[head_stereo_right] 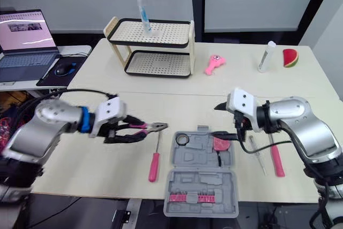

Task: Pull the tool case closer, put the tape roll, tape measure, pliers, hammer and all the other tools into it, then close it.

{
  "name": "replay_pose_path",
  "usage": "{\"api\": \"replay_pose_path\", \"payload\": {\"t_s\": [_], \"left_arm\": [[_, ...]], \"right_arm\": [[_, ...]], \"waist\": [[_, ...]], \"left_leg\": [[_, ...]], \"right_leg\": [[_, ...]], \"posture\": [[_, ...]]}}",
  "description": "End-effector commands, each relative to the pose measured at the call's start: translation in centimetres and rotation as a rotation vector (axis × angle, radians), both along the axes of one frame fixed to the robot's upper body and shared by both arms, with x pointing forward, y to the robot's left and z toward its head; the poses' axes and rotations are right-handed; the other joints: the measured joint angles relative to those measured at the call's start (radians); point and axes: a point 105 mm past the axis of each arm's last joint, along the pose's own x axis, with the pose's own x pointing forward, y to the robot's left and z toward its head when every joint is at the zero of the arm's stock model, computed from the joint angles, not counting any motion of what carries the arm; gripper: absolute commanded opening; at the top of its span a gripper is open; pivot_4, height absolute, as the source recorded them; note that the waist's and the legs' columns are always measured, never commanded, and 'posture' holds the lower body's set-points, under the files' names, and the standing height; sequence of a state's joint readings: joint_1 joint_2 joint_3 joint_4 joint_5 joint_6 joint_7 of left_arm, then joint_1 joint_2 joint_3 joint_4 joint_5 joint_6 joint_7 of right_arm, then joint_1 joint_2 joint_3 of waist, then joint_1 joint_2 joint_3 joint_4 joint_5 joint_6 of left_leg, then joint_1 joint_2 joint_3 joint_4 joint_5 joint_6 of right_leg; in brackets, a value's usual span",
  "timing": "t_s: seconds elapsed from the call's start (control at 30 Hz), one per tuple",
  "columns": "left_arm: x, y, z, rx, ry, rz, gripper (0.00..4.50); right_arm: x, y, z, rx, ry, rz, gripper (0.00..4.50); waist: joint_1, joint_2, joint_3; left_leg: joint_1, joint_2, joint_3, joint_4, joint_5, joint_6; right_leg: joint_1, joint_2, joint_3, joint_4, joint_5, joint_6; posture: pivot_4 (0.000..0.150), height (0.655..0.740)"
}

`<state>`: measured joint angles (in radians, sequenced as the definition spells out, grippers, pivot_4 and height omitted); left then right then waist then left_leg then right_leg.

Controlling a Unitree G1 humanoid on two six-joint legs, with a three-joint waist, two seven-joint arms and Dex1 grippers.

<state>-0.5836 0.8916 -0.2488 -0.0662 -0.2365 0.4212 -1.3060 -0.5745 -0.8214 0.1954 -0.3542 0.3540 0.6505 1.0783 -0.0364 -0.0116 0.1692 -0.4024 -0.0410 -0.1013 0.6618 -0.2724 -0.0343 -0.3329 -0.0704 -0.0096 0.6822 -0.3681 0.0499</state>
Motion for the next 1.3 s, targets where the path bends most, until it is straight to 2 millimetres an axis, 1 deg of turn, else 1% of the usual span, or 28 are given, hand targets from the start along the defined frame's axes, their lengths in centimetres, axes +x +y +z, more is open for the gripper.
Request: {"api": "replay_pose_path", "payload": {"t_s": [0.03, 0.1, 0.27, 0.37, 0.47, 0.67, 0.8, 0.9, 1.0, 1.07, 1.1, 1.17, 1.27, 1.3], "left_arm": [[-0.1, -1.8, -0.7, 0.008, 0.014, -0.072, 2.55], [-0.2, -2.8, -1.0, 0.004, 0.021, -0.104, 2.55], [0.2, -4.9, -1.2, -0.017, 0.035, -0.116, 2.55], [0.5, -5.4, -1.1, -0.023, 0.038, -0.11, 2.55], [0.6, -6.0, -1.0, -0.028, 0.041, -0.109, 2.55], [0.7, -6.3, -1.1, -0.025, 0.039, -0.105, 2.55], [1.0, -6.2, -1.1, -0.018, 0.035, -0.088, 2.55], [1.1, -6.2, -1.2, -0.015, 0.037, -0.085, 2.55], [1.0, -6.1, -1.3, -0.011, 0.036, -0.085, 2.55], [0.9, -6.2, -1.3, -0.01, 0.035, -0.087, 2.55], [0.8, -6.2, -1.3, -0.011, 0.036, -0.089, 2.55], [0.8, -6.2, -1.4, -0.009, 0.033, -0.092, 2.55], [0.7, -6.3, -1.4, -0.008, 0.032, -0.096, 2.55], [0.6, -6.3, -1.4, -0.007, 0.032, -0.096, 2.55]], "right_arm": [[-1.2, 1.7, 0.1, -0.021, -0.004, 0.047, 4.5], [-1.5, 2.3, -0.6, -0.037, 0.023, 0.041, 4.5], [-0.7, 3.7, -1.8, -0.095, -0.007, 0.007, 4.5], [-0.9, 4.6, -2.6, -0.126, -0.002, 0.027, 4.5], [-0.3, 5.0, -3.6, -0.162, -0.018, 0.014, 4.5], [0.8, 5.5, -4.0, -0.186, -0.023, -0.002, 4.5], [1.1, 7.1, -3.8, -0.165, -0.022, 0.028, 4.5], [1.1, 7.4, -4.0, -0.167, -0.015, 0.04, 4.5], [1.0, 7.3, -4.7, -0.189, -0.012, 0.051, 4.5], [1.1, 7.3, -4.8, -0.194, -0.018, 0.061, 4.5], [1.0, 7.3, -4.8, -0.201, -0.023, 0.072, 4.11], [0.9, 7.3, -4.9, -0.212, -0.03, 0.09, 3.61], [0.9, 7.4, -5.0, -0.215, -0.037, 0.097, 2.55], [1.0, 7.4, -5.0, -0.215, -0.039, 0.098, 2.37]], "waist": [[-0.006, 0.0, 0.0], [-0.009, 0.0, 0.0], [-0.008, 0.0, 0.0], [-0.007, 0.0, 0.0], [-0.008, 0.0, 0.0], [-0.011, 0.0, 0.0], [-0.015, 0.0, 0.0], [-0.017, 0.0, 0.0], [-0.018, 0.0, 0.0], [-0.019, 0.0, 0.0], [-0.02, 0.0, 0.0], [-0.02, 0.0, 0.0], [-0.02, 0.0, 0.0], [-0.02, 0.0, 0.0]], "left_leg": [[0.0, 0.0, 0.001, 0.0, 0.0, 0.0], [0.0, 0.0, 0.001, 0.0, 0.0, 0.0], [-0.003, 0.0, -0.001, 0.001, 0.0, 0.0], [-0.002, 0.0, -0.002, 0.001, 0.0, 0.0], [-0.002, -0.001, -0.002, 0.001, 0.0, 0.0], [-0.002, -0.001, -0.002, 0.001, 0.0, 0.0], [-0.002, -0.001, -0.003, 0.001, 0.0, 0.0], [-0.002, -0.001, -0.003, 0.002, 0.0, 0.0], [-0.002, -0.001, -0.003, 0.002, 0.0, 0.0], [-0.002, -0.001, -0.003, 0.002, 0.0, 0.0], [-0.002, -0.001, -0.003, 0.002, 0.0, 0.0], [-0.002, -0.001, -0.003, 0.002, 0.0, -0.001], [-0.002, -0.001, -0.003, 0.002, 0.001, -0.001], [-0.002, -0.001, -0.003, 0.002, 0.001, -0.001]], "right_leg": [[0.0, 0.0, 0.0, 0.0, 0.0, 0.0], [0.0, 0.0, 0.0, -0.001, 0.0, 0.0], [-0.002, 0.0, -0.001, 0.001, 0.0, 0.0], [-0.002, 0.0, -0.002, 0.002, 0.0, 0.0], [-0.002, 0.0, -0.001, 0.001, 0.0, 0.0], [-0.002, 0.0, -0.002, 0.002, 0.0, 0.0], [-0.003, 0.0, -0.002, 0.003, 0.0, 0.0], [-0.003, 0.0, -0.002, 0.005, 0.0, 0.0], [-0.004, 0.0, -0.002, 0.006, 0.0, 0.0], [-0.004, 0.0, -0.001, 0.006, 0.0, 0.0], [-0.004, 0.0, -0.002, 0.006, 0.0, 0.0], [-0.004, 0.0, -0.001, 0.007, 0.0, 0.0], [-0.004, 0.0, -0.001, 0.007, 0.0, 0.0], [-0.004, 0.0, -0.001, 0.007, 0.0, 0.0]], "posture": [[0.15, 0.74], [0.15, 0.74], [0.15, 0.74], [0.15, 0.74], [0.15, 0.74], [0.15, 0.74], [0.15, 0.74], [0.15, 0.74], [0.15, 0.74], [0.15, 0.74], [0.15, 0.74], [0.15, 0.74], [0.15, 0.74], [0.15, 0.74]]}}
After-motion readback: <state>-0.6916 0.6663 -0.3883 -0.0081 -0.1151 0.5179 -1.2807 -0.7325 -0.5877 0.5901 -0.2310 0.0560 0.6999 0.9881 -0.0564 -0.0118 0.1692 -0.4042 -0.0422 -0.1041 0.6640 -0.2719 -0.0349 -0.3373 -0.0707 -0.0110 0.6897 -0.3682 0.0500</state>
